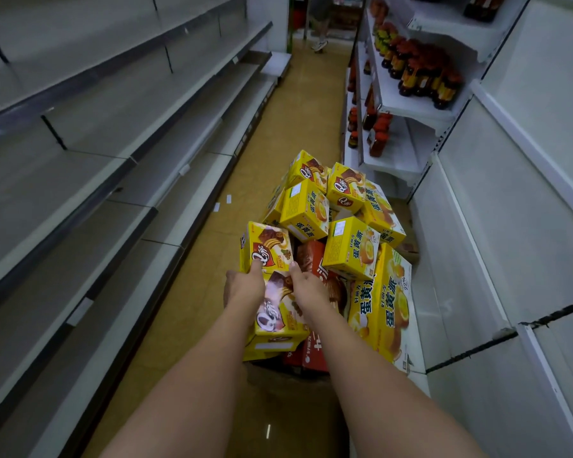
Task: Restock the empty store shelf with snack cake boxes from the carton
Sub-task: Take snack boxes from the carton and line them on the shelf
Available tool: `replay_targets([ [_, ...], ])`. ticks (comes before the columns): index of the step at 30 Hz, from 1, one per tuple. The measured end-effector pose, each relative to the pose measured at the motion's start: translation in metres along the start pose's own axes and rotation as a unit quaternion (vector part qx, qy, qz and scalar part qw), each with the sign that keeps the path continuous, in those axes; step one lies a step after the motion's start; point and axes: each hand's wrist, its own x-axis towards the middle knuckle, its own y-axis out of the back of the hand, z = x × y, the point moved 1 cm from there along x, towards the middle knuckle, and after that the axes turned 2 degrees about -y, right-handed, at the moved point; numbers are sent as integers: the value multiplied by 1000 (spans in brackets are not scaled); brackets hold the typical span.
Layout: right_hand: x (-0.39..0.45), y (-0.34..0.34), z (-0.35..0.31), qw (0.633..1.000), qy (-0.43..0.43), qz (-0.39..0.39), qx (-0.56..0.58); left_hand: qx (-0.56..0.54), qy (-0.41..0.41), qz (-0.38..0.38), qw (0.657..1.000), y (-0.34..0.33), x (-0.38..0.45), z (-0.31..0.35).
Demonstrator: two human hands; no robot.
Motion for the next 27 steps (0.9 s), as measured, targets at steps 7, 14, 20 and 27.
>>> replay_targets([
  [7,-18,-6,-3,950,-118,-241,160,-127,24,19,991,27,-20,-5],
  [14,-38,6,-15,932,-93,-254,240,-222,-49,97,969,73,-38,-8],
  [20,-58,3,-28,898,-51,-263,350,-297,-80,127,943,132,-46,-25],
  [27,-93,-42,-58,862,5,-282,421,-381,-49,183,905,184,-77,-57],
])
